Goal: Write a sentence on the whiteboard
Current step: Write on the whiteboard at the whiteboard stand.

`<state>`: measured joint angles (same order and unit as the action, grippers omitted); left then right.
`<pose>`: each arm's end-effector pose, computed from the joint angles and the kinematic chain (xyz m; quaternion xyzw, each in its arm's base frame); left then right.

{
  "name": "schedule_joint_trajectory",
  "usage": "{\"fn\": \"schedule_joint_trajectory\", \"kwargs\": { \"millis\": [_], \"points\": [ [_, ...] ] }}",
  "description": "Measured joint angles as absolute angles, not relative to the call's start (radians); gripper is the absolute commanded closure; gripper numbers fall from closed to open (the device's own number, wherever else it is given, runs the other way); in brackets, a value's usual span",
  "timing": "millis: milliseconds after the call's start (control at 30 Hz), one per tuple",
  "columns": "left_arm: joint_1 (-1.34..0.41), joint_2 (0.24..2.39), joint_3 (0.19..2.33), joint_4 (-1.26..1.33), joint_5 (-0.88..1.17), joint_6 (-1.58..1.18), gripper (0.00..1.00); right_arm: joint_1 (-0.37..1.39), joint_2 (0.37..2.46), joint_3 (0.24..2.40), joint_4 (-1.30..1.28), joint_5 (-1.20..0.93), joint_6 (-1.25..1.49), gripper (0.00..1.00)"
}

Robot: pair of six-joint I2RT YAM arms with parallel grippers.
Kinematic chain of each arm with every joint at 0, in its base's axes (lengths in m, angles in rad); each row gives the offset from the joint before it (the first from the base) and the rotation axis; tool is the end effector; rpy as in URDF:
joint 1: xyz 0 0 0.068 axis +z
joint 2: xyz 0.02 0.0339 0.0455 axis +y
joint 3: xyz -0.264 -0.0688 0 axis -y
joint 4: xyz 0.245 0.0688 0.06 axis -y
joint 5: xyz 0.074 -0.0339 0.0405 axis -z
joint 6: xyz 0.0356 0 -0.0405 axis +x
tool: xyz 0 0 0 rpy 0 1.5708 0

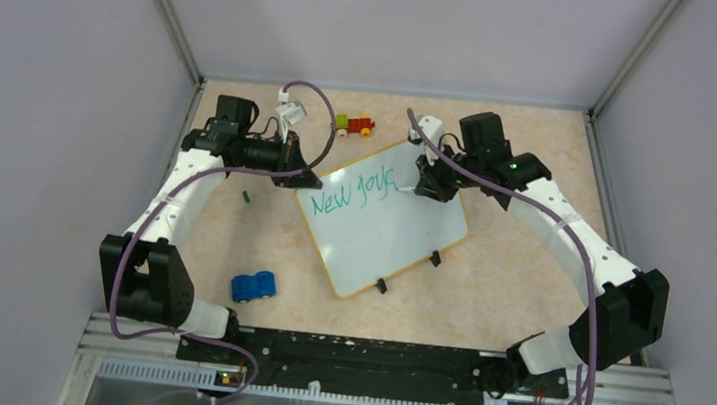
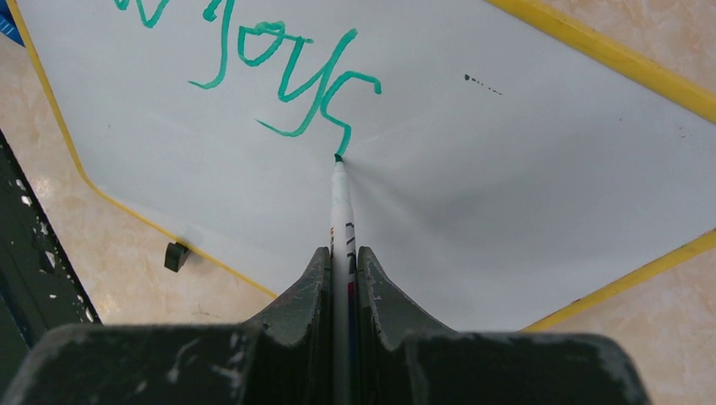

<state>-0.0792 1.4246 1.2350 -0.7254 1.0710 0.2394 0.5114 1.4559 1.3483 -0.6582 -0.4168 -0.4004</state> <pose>0.2856 -0.0540 0.3153 0.2914 0.7778 -0.4594 0.3147 0.2690 0.1675 0.3352 -0.4691 0.7726 0.2113 0.3721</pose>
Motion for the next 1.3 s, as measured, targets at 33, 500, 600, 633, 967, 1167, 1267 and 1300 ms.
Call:
{"fn": "schedule_joint_trajectory", "kwargs": {
  "millis": [33,500,600,633,967,1167,1267,1300],
  "points": [
    [-0.079,1.425,1.235,-0.725,1.071,0.239,1.0,0.511,1.456,1.346,-0.66,-0.418,-0.4,1.0],
    [-0.079,1.425,1.235,-0.726,1.075,0.239,1.0,0.565,1.454,1.34,-0.661,-0.42,-0.398,1.0],
    [-0.079,1.425,1.235,-0.726,1.078,0.239,1.0,0.58,1.454,1.34,-0.662,-0.421,-0.397,1.0],
    [-0.079,1.425,1.235,-0.726,1.08,0.239,1.0,0.582,1.454,1.341,-0.664,-0.423,-0.397,1.0],
    [-0.08,1.425,1.235,-0.726,1.083,0.239,1.0,0.537,1.436,1.342,-0.708,-0.494,-0.397,1.0],
    [-0.08,1.425,1.235,-0.726,1.084,0.239,1.0,0.453,1.417,1.353,-0.7,-0.502,-0.39,1.0],
    [-0.08,1.425,1.235,-0.726,1.084,0.239,1.0,0.442,1.417,1.364,-0.693,-0.502,-0.389,1.0],
    [-0.08,1.425,1.235,-0.726,1.084,0.239,1.0,0.44,1.417,1.364,-0.685,-0.502,-0.388,1.0]
  ]
}}
